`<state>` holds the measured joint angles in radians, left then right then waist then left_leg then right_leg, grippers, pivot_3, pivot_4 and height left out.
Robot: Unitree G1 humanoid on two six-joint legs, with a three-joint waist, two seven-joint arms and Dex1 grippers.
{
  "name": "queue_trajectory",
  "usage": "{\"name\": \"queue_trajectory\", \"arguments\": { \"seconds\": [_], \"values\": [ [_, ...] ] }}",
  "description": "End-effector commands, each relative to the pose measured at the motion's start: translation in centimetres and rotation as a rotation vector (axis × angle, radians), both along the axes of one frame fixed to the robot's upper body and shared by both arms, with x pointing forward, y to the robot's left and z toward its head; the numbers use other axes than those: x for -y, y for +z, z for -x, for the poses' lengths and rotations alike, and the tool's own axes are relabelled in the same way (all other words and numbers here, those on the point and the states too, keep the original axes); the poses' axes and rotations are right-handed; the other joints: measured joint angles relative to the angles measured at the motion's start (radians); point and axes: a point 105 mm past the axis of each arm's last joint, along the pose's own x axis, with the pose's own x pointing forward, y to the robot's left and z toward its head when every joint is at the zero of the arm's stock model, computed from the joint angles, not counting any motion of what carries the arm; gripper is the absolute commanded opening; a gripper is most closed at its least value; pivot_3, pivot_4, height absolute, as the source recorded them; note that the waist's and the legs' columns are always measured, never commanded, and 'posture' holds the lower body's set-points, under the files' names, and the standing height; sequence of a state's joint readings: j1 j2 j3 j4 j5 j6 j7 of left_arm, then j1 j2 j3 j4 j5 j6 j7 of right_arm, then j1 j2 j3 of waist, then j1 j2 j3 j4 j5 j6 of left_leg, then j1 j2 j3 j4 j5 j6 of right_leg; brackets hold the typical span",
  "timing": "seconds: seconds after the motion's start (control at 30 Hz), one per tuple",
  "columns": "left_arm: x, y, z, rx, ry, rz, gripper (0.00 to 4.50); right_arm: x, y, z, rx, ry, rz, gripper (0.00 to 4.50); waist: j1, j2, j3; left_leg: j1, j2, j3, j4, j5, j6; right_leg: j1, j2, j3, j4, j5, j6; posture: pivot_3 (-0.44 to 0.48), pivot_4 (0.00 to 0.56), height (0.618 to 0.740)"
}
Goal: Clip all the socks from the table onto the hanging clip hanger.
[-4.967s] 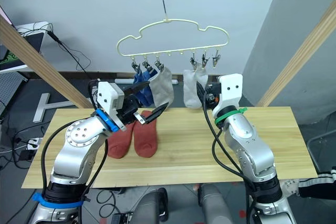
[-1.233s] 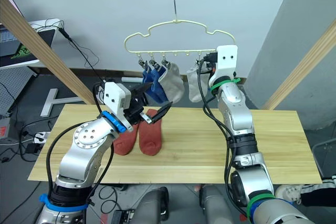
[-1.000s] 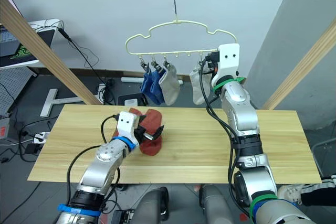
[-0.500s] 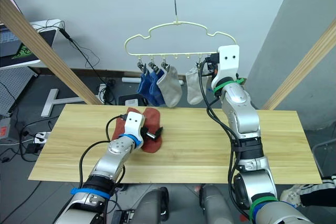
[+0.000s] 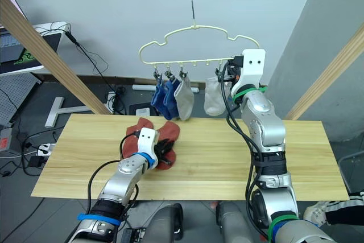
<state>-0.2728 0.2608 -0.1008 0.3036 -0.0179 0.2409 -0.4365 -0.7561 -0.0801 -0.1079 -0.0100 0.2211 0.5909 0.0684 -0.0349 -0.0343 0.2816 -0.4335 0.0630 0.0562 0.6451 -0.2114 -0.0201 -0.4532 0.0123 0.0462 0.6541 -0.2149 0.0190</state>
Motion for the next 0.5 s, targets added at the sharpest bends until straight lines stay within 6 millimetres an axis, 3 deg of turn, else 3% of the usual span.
{"name": "queue_trajectory", "arguments": {
  "seconds": [0.03,0.2,0.47,0.5],
  "values": [
    [1.8,-0.3,1.6,-0.036,-0.084,0.067,0.03,1.5,0.6,0.3,0.007,-0.015,0.0,0.0,0.001,0.0,0.0,0.0,0.0,0.0,0.0,0.0,0.0,0.0,0.0,0.0,0.0,0.0,0.0,-0.08,0.294,0.74],
    [3.3,1.5,3.2,0.001,-0.233,0.07,0.03,2.1,1.0,0.4,0.009,0.001,0.023,0.0,0.0,0.0,0.0,-0.001,0.0,0.0,0.0,0.0,0.0,0.0,0.0,0.0,-0.002,0.0,0.0,-0.075,0.286,0.74],
    [4.1,1.9,4.5,0.076,-0.405,-0.099,0.03,2.3,1.2,0.4,0.012,0.009,0.03,0.0,0.0,0.0,0.0,-0.001,0.0,0.0,-0.001,0.0,0.0,0.0,0.0,0.0,-0.004,0.0,0.0,-0.069,0.277,0.74],
    [4.3,2.0,4.5,0.082,-0.407,-0.091,0.26,2.2,1.3,0.4,0.014,0.011,0.03,0.0,0.001,0.0,0.0,-0.001,0.0,0.0,-0.001,0.0,0.0,0.0,0.0,0.0,-0.004,0.0,0.0,-0.069,0.277,0.74]
  ]
}}
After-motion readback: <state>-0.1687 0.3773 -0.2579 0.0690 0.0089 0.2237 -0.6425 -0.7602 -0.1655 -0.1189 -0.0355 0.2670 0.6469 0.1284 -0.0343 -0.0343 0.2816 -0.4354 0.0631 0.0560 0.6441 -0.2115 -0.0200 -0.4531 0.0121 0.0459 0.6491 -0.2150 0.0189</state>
